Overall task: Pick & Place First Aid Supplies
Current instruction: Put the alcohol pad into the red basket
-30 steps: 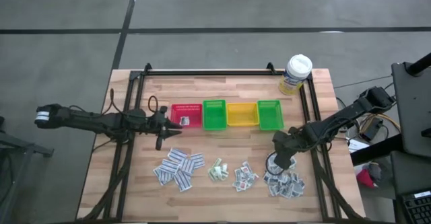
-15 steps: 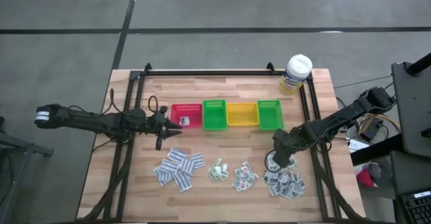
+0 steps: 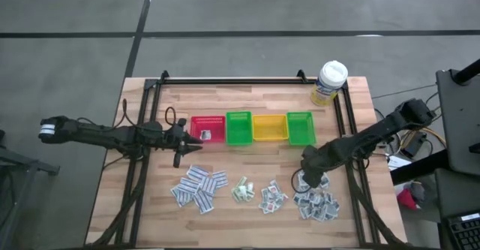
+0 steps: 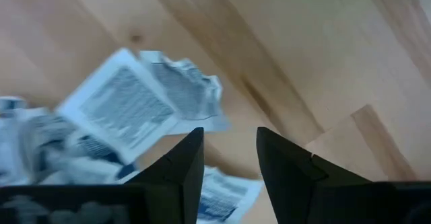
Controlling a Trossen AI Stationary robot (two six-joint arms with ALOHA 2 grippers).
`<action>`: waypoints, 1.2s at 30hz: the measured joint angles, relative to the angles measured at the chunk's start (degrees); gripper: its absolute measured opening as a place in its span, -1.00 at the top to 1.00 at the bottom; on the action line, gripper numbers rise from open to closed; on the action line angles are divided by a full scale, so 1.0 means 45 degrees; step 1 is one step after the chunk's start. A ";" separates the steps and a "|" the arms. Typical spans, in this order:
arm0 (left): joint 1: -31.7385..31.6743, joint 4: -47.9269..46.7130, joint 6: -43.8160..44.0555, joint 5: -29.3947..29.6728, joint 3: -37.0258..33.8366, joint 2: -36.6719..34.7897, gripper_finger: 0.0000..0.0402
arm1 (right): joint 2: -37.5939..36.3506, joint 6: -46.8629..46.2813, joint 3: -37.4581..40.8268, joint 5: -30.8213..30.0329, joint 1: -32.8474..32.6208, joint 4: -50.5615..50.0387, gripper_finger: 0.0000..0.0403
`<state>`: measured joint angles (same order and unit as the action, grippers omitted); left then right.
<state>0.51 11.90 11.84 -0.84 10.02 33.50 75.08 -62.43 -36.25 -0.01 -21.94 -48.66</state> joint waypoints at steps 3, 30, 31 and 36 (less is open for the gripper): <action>-0.0005 0.0010 0.0016 0.0003 0.0000 0.0004 0.54 | 0.0593 0.0366 0.0005 -0.0015 0.0160 0.0013 0.34; 0.0000 0.0019 0.0029 0.0000 0.0000 0.0005 0.54 | 0.1413 0.1072 -0.0588 -0.0271 0.0356 0.0009 0.36; 0.0000 0.0018 0.0032 0.0002 0.0000 0.0005 0.54 | 0.1511 0.1162 -0.0587 -0.0272 0.0356 0.0009 0.36; 0.0010 0.0019 0.0029 0.0004 0.0000 0.0005 0.54 | 0.2064 0.1514 -0.0595 -0.0262 0.0356 0.0052 0.40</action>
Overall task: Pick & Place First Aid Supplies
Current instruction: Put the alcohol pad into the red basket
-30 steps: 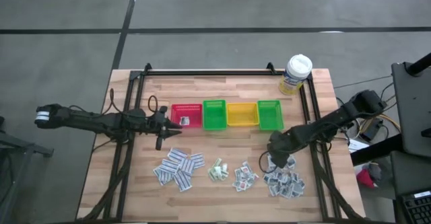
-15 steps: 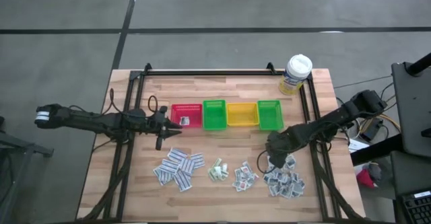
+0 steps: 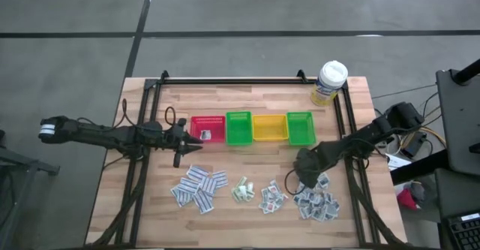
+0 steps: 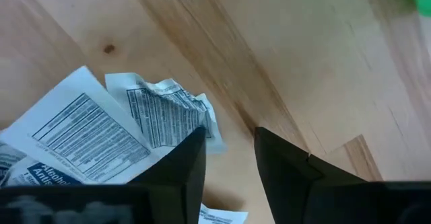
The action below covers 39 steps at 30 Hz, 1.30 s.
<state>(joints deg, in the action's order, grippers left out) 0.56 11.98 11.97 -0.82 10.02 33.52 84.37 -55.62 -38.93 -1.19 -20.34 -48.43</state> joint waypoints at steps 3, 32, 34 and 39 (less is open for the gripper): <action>0.0000 -0.0003 0.0000 -0.0002 0.0000 0.0000 0.54 | 0.0263 0.0084 -0.0051 0.0002 0.0000 -0.0008 0.44; -0.0015 -0.0004 0.0000 -0.0001 0.0000 -0.0004 0.54 | 0.0104 0.0152 -0.0017 -0.0840 0.0010 -0.0368 0.96; -0.0015 -0.0006 0.0000 -0.0004 0.0000 -0.0005 0.54 | 0.0104 0.0074 -0.0017 -0.1024 0.0010 -0.0417 0.96; -0.0011 -0.0004 0.0000 -0.0003 0.0000 -0.0005 0.54 | 0.0104 0.0059 -0.0017 -0.1127 0.0010 -0.0465 0.96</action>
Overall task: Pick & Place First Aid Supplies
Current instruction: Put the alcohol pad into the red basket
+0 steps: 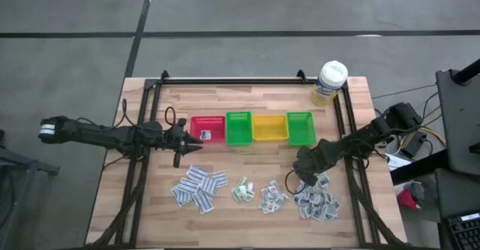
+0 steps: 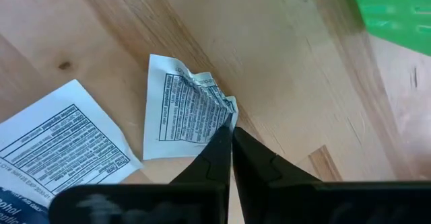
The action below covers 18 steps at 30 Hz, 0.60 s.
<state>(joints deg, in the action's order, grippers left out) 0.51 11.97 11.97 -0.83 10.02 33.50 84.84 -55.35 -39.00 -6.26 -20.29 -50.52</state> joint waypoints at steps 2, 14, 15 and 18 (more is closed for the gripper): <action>0.0002 0.0000 0.0000 0.0003 0.0000 0.0000 0.54 | -0.0041 -0.0005 0.0000 0.0000 0.0000 0.0011 0.96; 0.0002 0.0005 0.0000 0.0001 0.0000 0.0005 0.54 | -0.1876 0.1315 -0.0015 -0.1577 -0.0019 0.2617 0.96; 0.0002 0.0002 0.0004 -0.0002 0.0000 0.0005 0.54 | -0.2054 0.1597 -0.0019 -0.1850 -0.0019 0.2996 0.96; 0.0002 0.0005 0.0079 -0.0002 0.0000 0.0005 0.54 | -0.2467 0.2356 -0.0024 -0.2811 -0.0019 0.3946 0.96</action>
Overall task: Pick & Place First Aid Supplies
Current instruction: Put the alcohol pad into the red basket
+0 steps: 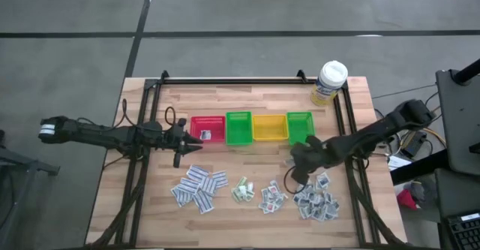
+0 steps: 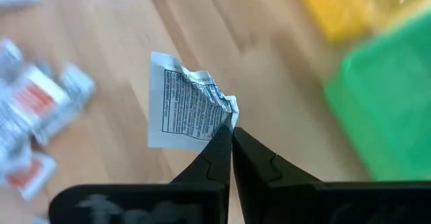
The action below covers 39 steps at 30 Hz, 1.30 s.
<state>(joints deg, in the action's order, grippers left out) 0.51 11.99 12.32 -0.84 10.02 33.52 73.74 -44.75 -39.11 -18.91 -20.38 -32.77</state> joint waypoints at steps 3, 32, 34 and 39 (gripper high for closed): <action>0.0014 0.0004 0.0015 0.0000 0.0000 0.0000 0.54 | -0.0136 0.0799 0.0000 -0.0989 0.0000 0.0888 0.96; 0.0024 0.4996 0.0240 0.0000 0.0000 0.3077 0.54 | 0.4353 1.0646 -0.0342 -0.8713 0.0010 1.6135 0.96; 0.0024 0.5549 0.0121 0.0000 0.0000 0.3414 0.54 | 0.4843 1.0862 -0.0888 -0.9248 0.0010 1.6119 0.96; 0.0024 0.6670 0.0000 0.0000 0.0000 0.4250 0.54 | 0.6404 1.2373 -0.2717 -1.0883 0.0010 1.6104 0.96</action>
<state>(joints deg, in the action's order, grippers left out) 0.62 42.01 12.32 -0.84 10.02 52.64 102.55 10.93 -51.34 -67.89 -20.34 39.70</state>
